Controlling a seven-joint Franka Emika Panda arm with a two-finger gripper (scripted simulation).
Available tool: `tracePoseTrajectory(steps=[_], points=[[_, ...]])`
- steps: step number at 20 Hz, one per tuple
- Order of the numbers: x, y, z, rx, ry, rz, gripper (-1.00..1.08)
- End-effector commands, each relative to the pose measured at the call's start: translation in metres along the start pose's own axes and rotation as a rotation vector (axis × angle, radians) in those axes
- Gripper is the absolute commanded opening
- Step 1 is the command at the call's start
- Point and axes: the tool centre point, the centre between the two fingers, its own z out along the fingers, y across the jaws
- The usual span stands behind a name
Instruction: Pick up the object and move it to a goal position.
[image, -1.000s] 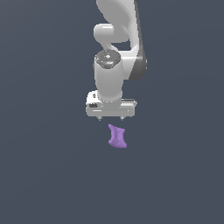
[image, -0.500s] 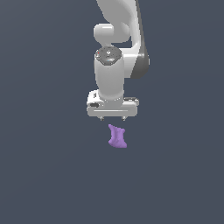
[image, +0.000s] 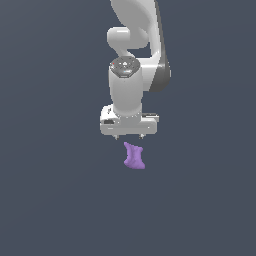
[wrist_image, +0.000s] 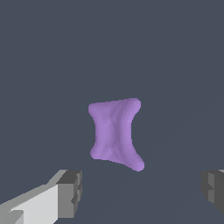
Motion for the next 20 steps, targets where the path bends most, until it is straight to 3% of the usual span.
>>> tracePoseTrajectory(steps=[1, 12, 20], points=[[0.001, -0.001, 0.009, -0.004, -0.002, -0.004, 1.00], [0.009, -0.010, 0.081, -0.035, -0.004, -0.041, 1.00], [0.009, -0.013, 0.102, -0.041, -0.005, -0.053, 1.00]])
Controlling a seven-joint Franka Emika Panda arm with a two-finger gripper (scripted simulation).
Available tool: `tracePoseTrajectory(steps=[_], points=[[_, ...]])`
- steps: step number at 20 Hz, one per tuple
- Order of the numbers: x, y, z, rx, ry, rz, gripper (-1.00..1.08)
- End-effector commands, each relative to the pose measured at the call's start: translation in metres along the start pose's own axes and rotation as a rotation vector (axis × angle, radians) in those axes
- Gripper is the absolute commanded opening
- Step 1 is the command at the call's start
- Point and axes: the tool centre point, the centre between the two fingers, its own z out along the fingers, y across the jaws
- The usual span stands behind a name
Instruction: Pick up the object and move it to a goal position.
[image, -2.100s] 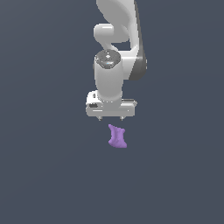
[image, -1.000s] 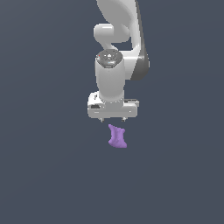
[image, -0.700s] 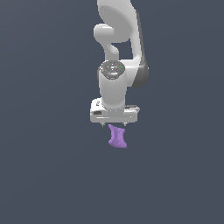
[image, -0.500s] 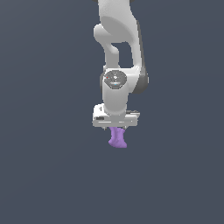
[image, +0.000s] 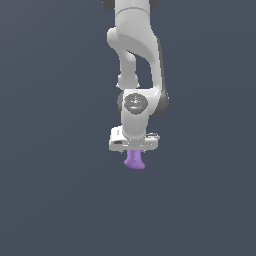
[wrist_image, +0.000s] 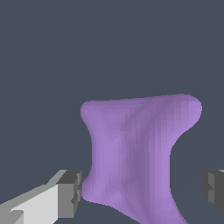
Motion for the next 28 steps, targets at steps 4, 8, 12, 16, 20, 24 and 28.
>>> tracePoseTrajectory(steps=[4, 8, 12, 16, 20, 24, 28], points=[[0.000, 0.000, 0.004, 0.000, 0.000, 0.000, 1.00], [0.000, 0.000, 0.019, 0.000, 0.001, 0.000, 1.00], [-0.001, 0.000, 0.041, -0.001, 0.001, -0.001, 1.00], [0.000, 0.000, 0.051, -0.001, 0.001, -0.001, 1.00], [0.000, 0.000, 0.052, -0.001, 0.001, -0.001, -1.00], [0.000, 0.000, 0.052, -0.001, 0.001, -0.001, -1.00], [0.000, 0.000, 0.052, -0.001, 0.001, -0.001, -1.00]])
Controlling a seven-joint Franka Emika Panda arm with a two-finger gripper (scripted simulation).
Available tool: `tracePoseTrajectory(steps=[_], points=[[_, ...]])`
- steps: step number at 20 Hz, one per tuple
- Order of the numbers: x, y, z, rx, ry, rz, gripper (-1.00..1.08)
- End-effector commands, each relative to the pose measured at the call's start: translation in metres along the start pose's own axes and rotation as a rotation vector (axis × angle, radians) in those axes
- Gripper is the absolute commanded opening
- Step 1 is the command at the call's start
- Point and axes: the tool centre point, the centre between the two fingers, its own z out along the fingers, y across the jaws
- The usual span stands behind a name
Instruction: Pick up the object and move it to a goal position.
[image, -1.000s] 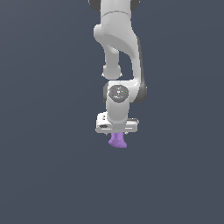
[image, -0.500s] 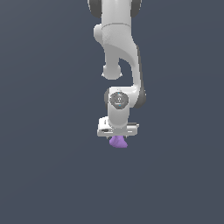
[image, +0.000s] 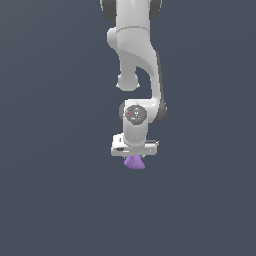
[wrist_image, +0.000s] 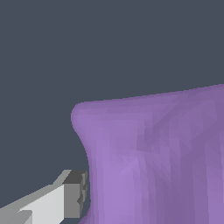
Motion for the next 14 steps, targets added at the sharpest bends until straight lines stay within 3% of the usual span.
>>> tracePoseTrajectory(steps=[1, 7, 14], points=[[0.003, -0.005, -0.002, 0.003, 0.008, -0.005, -1.00], [0.003, 0.001, -0.013, 0.003, 0.007, -0.005, -1.00], [0.004, 0.027, -0.056, 0.003, 0.005, -0.003, -1.00]])
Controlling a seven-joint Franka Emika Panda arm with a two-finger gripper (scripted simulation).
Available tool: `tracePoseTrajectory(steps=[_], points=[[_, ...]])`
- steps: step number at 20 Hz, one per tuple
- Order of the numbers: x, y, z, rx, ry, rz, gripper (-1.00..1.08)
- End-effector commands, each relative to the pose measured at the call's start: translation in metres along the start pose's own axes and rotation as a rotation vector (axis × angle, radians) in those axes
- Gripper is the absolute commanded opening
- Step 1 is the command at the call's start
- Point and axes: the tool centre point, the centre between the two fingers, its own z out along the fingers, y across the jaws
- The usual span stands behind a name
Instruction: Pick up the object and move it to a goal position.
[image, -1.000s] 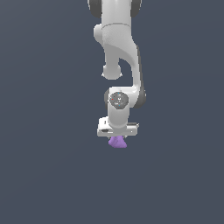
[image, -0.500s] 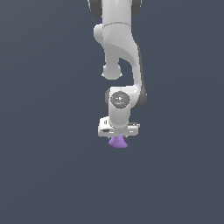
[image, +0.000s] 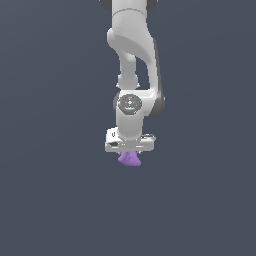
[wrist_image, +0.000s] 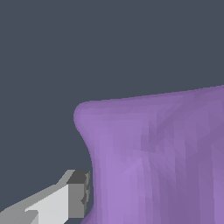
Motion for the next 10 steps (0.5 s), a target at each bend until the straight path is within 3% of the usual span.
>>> tracePoseTrajectory(steps=[1, 10], points=[[0.001, 0.012, -0.020, 0.000, 0.000, 0.001, -1.00], [0.004, 0.065, -0.111, -0.002, -0.005, 0.005, -1.00]])
